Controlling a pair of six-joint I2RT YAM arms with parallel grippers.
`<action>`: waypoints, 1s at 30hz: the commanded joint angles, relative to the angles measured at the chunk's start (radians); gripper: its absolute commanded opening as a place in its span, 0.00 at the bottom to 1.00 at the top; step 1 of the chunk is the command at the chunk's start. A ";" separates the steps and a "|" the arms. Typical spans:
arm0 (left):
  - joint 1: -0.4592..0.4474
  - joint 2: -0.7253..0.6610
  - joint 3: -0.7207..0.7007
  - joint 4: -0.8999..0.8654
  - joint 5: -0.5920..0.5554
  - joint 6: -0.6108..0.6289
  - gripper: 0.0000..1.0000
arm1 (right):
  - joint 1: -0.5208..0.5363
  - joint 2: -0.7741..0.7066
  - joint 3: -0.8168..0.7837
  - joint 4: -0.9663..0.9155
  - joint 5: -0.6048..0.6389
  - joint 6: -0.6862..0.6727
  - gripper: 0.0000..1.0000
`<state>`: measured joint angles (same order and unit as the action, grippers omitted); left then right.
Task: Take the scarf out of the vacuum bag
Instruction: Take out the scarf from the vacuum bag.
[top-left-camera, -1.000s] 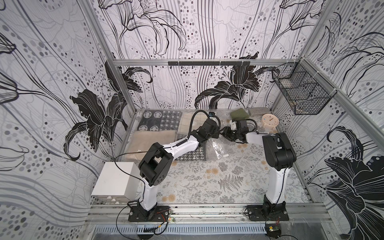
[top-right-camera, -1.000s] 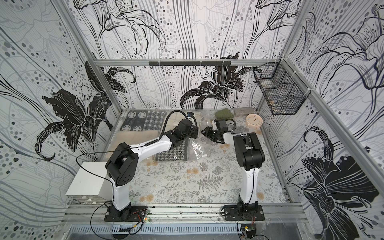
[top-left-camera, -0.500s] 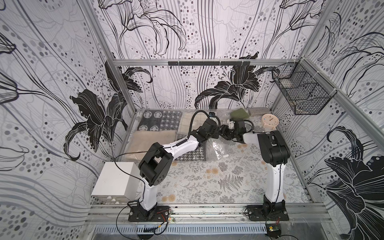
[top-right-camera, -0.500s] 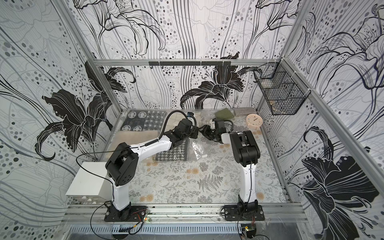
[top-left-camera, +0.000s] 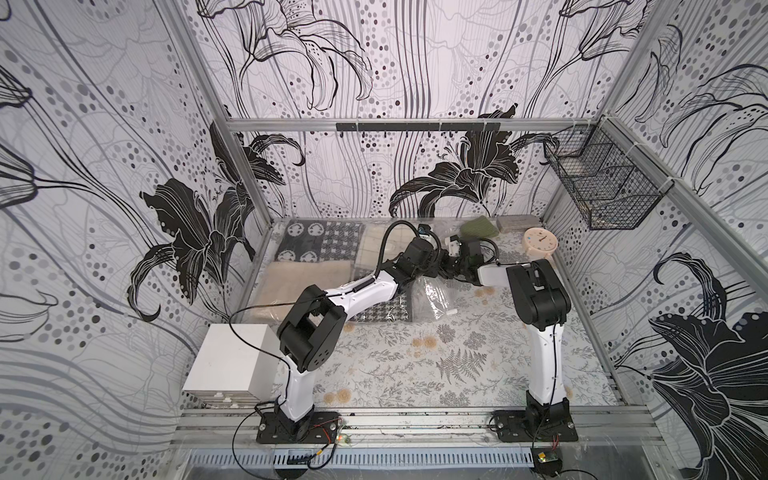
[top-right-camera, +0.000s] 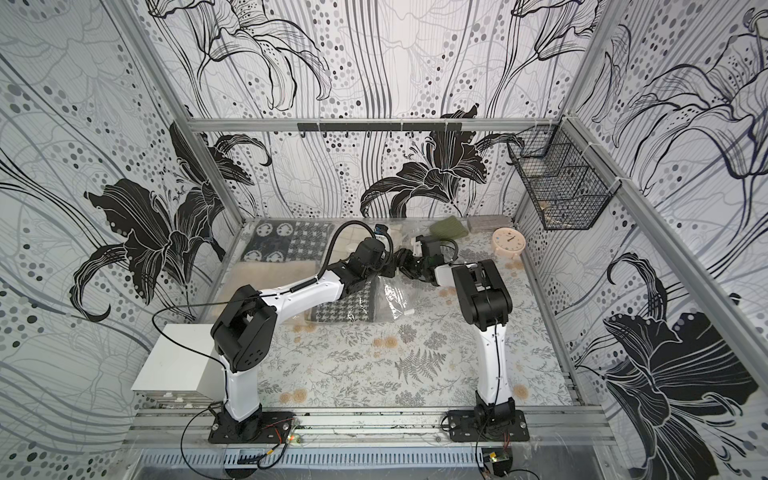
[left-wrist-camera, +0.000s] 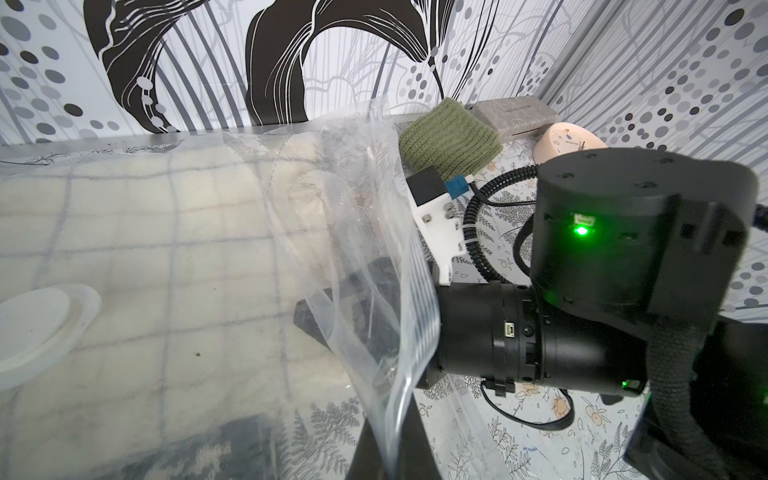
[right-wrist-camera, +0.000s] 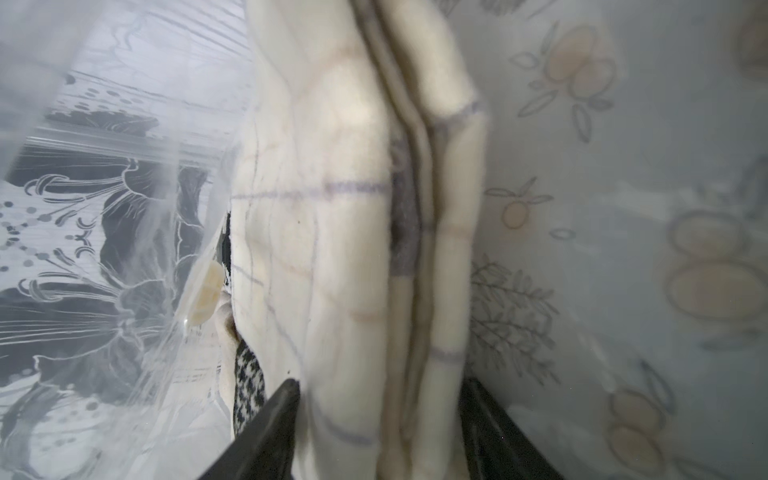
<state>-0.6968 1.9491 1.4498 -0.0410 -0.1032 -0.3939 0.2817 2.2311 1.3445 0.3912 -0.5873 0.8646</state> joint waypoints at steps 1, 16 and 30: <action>-0.023 -0.022 0.029 0.050 0.038 -0.005 0.00 | 0.019 0.054 0.039 -0.006 0.001 0.021 0.64; -0.028 -0.004 0.040 0.049 0.037 -0.010 0.00 | 0.029 0.033 0.067 -0.013 -0.031 0.016 0.00; -0.030 -0.005 0.015 0.069 0.026 -0.014 0.00 | 0.028 -0.104 0.147 -0.314 -0.040 -0.165 0.00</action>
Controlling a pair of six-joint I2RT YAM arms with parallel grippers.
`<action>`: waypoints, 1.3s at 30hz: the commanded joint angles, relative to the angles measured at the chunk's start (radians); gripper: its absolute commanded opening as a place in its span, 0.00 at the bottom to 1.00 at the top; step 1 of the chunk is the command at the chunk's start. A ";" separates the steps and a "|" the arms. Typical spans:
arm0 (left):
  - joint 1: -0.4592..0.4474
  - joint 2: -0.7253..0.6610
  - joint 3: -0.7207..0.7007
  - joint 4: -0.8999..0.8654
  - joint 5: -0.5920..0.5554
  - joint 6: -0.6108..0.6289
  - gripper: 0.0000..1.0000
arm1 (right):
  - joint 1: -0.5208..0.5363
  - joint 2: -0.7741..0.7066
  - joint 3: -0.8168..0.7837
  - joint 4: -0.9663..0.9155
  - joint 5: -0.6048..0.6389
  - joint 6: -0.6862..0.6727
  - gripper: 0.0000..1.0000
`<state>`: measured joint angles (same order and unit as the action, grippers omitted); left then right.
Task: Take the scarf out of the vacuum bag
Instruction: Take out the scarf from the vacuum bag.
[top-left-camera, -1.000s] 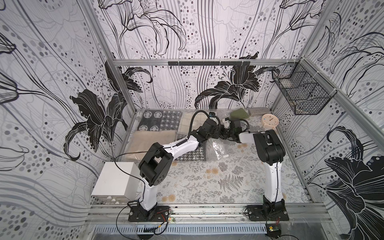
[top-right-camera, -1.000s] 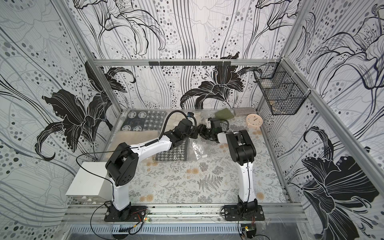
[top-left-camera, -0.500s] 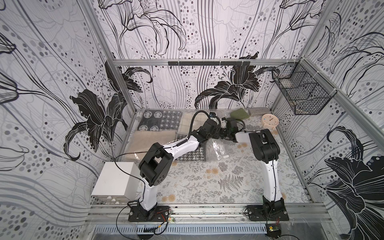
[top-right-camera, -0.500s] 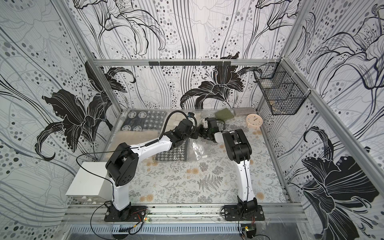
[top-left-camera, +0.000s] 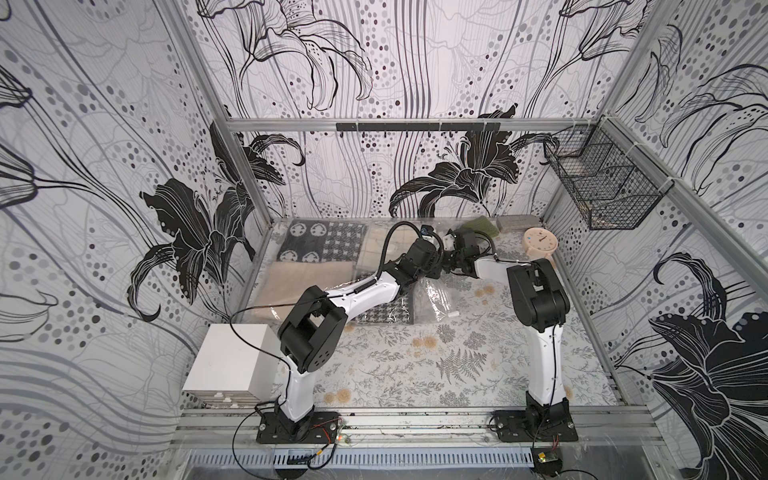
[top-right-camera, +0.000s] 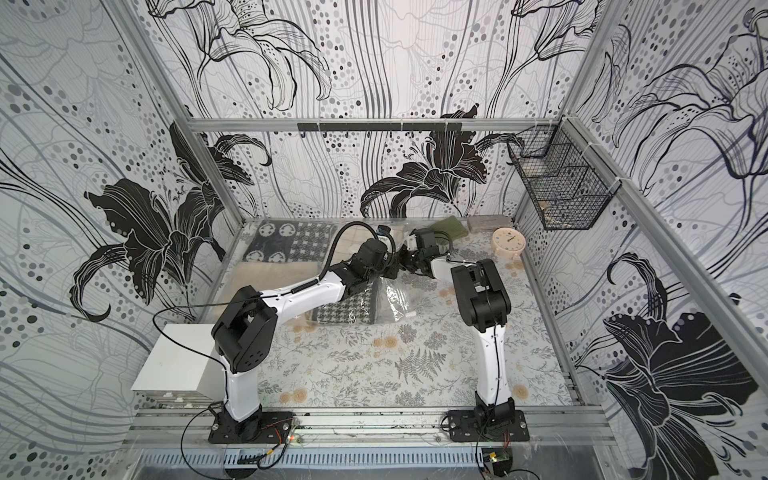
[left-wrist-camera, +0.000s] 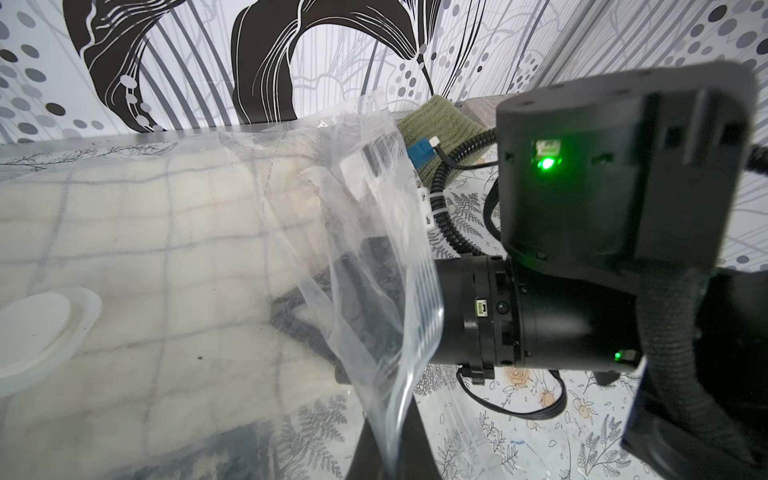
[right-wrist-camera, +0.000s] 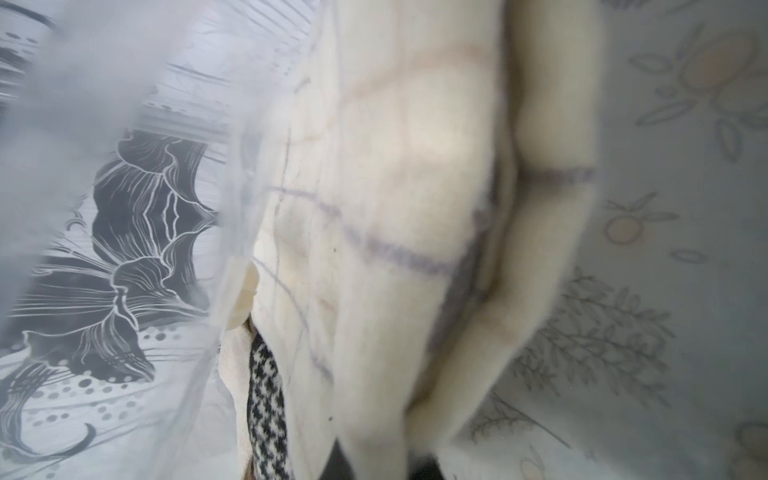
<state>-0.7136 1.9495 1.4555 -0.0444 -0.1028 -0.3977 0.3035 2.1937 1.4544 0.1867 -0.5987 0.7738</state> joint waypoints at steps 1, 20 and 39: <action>-0.014 -0.006 0.008 0.072 0.023 -0.010 0.00 | 0.006 -0.076 0.038 -0.119 -0.028 -0.084 0.00; 0.017 -0.014 -0.050 0.075 -0.080 -0.059 0.00 | -0.007 -0.172 -0.030 -0.248 -0.051 -0.160 0.00; 0.034 -0.014 -0.049 0.066 -0.090 -0.054 0.00 | -0.020 -0.226 -0.046 -0.498 0.197 -0.261 0.00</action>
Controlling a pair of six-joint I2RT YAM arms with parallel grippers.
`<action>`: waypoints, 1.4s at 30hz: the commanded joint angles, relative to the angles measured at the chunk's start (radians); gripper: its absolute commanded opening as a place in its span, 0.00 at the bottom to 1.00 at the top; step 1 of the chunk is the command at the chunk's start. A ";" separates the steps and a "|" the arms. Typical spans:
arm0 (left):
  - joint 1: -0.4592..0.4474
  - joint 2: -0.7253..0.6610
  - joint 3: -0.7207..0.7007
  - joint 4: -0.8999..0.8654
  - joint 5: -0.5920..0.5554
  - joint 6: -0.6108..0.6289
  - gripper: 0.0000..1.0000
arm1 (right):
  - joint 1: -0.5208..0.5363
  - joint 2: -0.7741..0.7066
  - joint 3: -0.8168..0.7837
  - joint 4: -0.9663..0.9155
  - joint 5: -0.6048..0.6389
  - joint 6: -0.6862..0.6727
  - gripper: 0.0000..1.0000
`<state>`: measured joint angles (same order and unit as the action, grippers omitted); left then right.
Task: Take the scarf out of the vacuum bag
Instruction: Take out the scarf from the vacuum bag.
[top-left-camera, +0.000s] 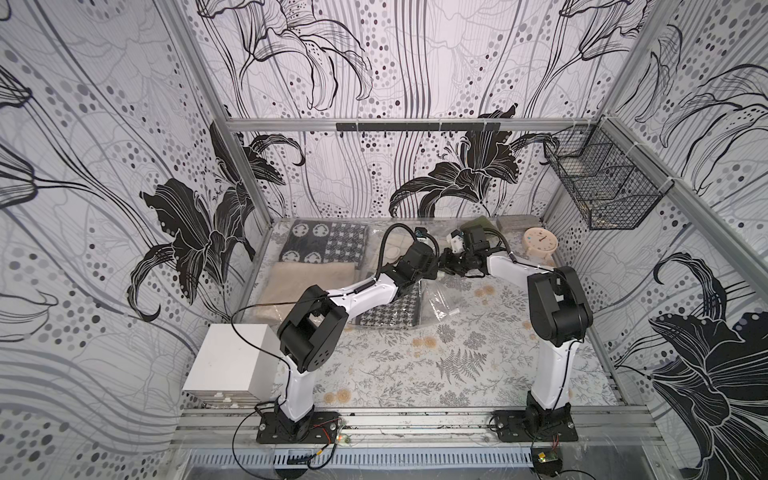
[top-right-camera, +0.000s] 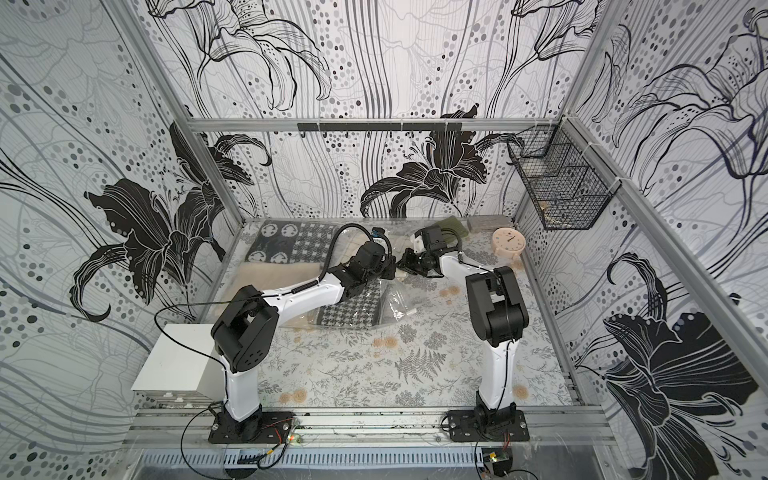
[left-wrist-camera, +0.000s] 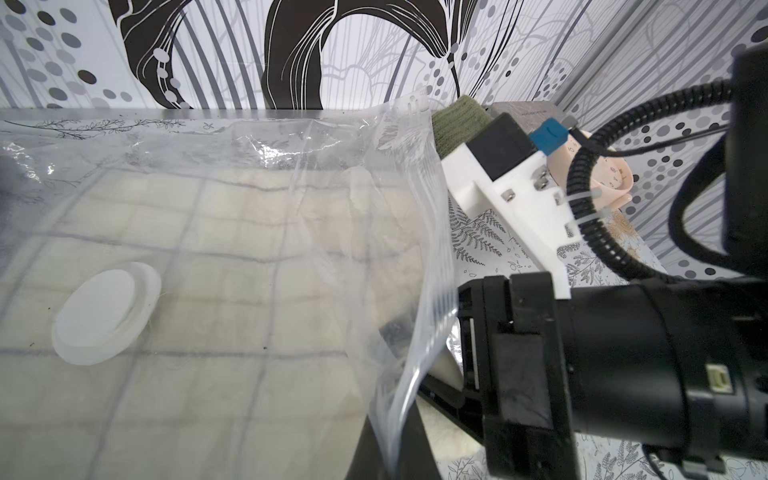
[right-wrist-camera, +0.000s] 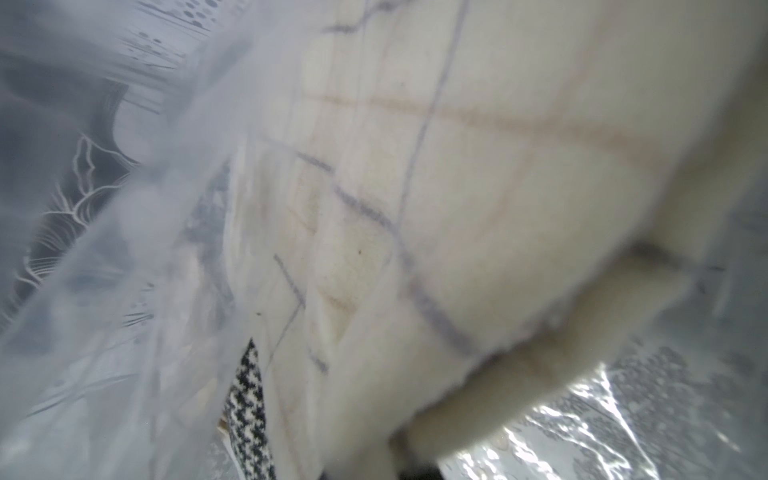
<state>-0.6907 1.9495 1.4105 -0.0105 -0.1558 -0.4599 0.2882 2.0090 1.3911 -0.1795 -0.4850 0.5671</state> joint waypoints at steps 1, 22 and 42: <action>0.010 -0.015 -0.007 0.035 -0.037 0.007 0.00 | -0.007 -0.039 0.021 -0.135 0.074 -0.063 0.00; 0.011 -0.012 -0.005 0.043 -0.046 0.018 0.00 | -0.012 -0.029 -0.097 -0.058 -0.077 -0.052 0.00; 0.005 0.003 0.007 0.042 -0.004 0.026 0.00 | -0.103 -0.037 -0.215 0.287 -0.070 0.144 0.91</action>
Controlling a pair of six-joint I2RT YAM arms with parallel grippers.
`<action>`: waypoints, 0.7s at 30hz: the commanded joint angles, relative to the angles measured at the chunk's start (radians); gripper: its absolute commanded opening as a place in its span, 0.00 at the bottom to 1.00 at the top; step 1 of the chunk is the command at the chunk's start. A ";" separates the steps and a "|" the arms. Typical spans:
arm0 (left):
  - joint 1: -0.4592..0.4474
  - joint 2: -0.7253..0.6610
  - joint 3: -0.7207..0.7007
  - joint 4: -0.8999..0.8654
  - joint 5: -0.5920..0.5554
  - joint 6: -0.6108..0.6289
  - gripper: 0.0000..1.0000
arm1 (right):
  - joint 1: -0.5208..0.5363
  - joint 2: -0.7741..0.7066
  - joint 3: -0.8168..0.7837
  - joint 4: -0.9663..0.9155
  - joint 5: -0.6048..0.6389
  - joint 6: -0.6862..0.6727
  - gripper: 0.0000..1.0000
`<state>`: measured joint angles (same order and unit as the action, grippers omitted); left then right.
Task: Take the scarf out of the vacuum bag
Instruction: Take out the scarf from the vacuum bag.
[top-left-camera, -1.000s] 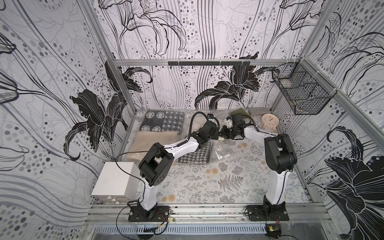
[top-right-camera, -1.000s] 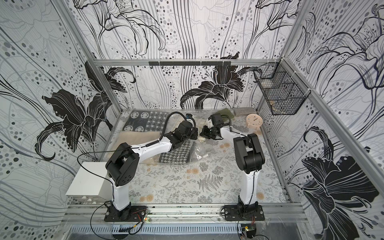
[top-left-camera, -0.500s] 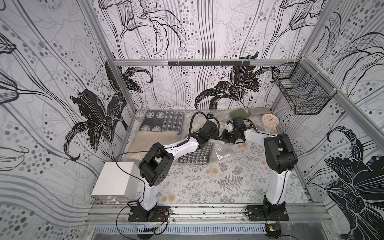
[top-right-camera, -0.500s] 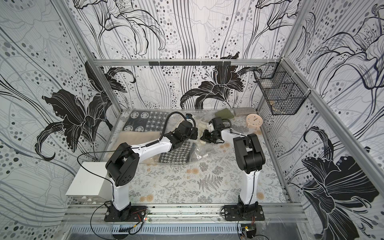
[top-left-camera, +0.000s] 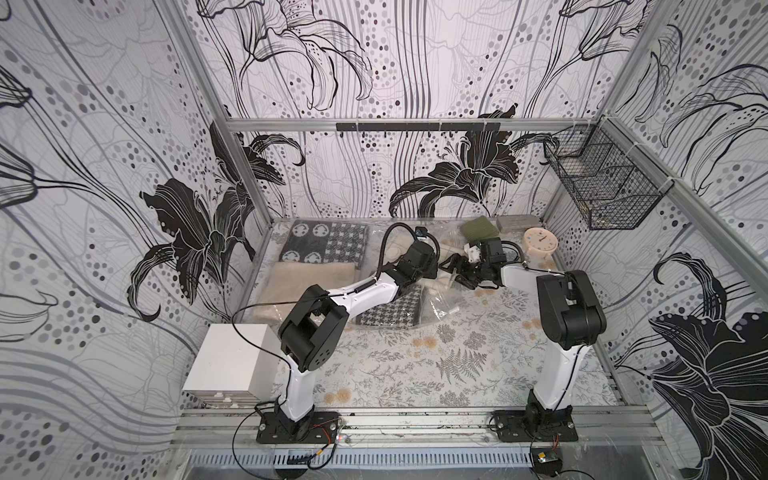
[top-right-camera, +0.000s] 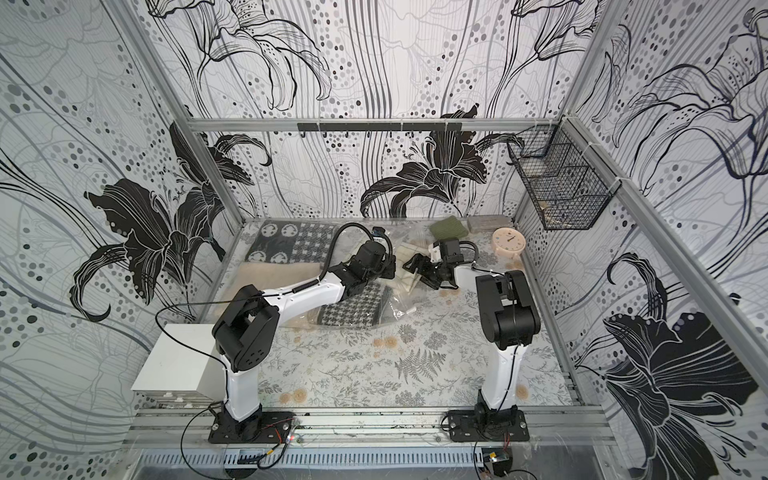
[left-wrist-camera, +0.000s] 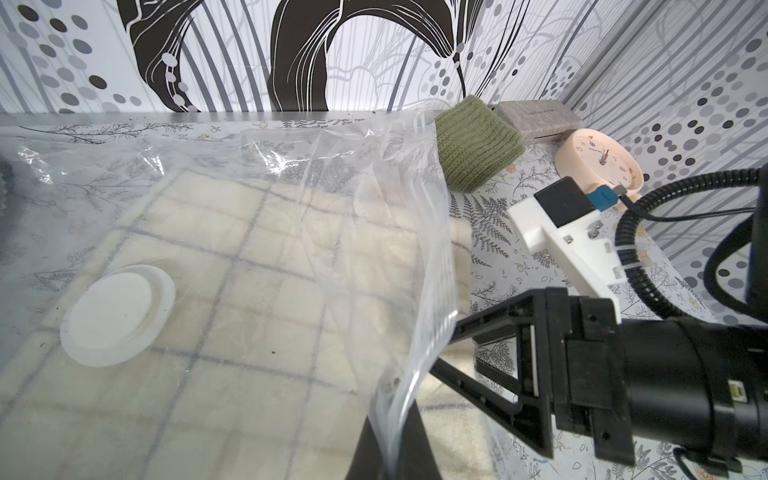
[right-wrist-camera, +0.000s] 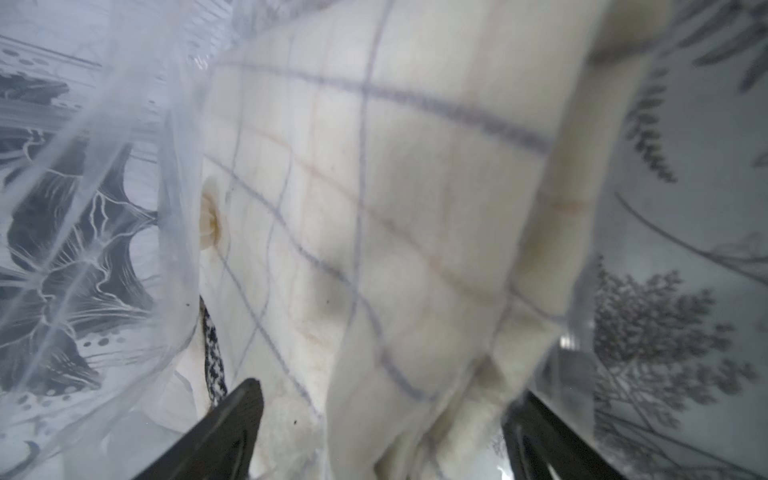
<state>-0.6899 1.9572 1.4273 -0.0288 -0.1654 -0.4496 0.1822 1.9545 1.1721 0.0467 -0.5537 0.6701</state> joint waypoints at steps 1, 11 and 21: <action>0.005 -0.007 -0.013 0.065 0.006 0.017 0.00 | 0.003 0.025 0.007 0.068 -0.001 0.046 0.91; 0.004 -0.013 -0.016 0.070 0.015 0.019 0.00 | 0.003 0.088 0.000 0.119 -0.007 0.100 0.87; 0.002 -0.002 -0.030 0.084 0.041 0.017 0.00 | 0.018 0.183 0.012 0.265 0.040 0.185 0.47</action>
<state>-0.6899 1.9572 1.4086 0.0013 -0.1326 -0.4446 0.1829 2.0789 1.1778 0.2676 -0.5381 0.8135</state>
